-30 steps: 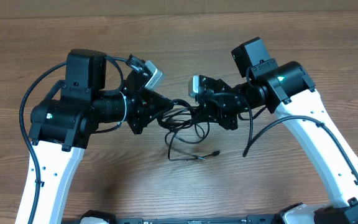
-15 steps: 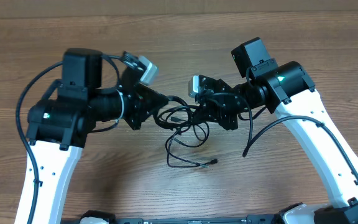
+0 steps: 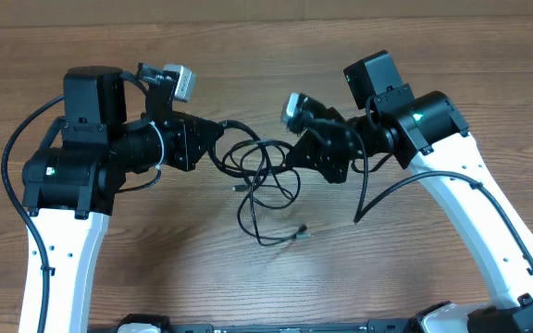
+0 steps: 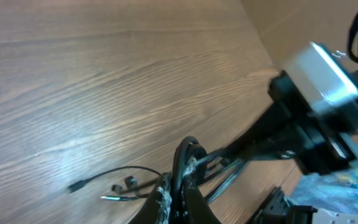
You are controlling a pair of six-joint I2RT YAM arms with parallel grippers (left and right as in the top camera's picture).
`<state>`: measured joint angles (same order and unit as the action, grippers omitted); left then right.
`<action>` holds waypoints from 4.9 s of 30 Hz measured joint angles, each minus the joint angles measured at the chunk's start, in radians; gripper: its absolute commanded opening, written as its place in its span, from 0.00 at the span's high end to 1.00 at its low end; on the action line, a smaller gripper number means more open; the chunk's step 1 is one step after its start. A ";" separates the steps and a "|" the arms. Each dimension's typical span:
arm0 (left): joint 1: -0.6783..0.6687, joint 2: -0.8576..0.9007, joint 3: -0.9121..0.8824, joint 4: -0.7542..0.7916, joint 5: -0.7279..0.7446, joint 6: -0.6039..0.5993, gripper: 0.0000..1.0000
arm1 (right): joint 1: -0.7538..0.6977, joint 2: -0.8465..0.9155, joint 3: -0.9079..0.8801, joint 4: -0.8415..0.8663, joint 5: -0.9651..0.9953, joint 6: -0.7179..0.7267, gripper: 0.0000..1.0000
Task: Untangle cables
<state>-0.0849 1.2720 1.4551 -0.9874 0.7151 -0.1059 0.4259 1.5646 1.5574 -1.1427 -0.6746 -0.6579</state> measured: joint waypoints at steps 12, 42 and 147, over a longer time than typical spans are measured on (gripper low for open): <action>0.001 0.000 0.000 0.042 0.089 -0.008 0.96 | 0.000 0.000 0.000 0.100 0.251 0.430 0.00; 0.001 0.000 0.000 0.166 0.300 -0.045 0.96 | 0.000 0.000 0.000 0.273 0.224 0.522 0.00; 0.002 -0.007 0.008 0.312 0.518 0.034 0.82 | -0.053 0.081 0.000 0.056 -0.600 -0.221 0.96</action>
<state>-0.0826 1.2648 1.4631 -0.6754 1.2327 -0.0715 0.3729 1.6459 1.5574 -1.0866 -1.2751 -0.8791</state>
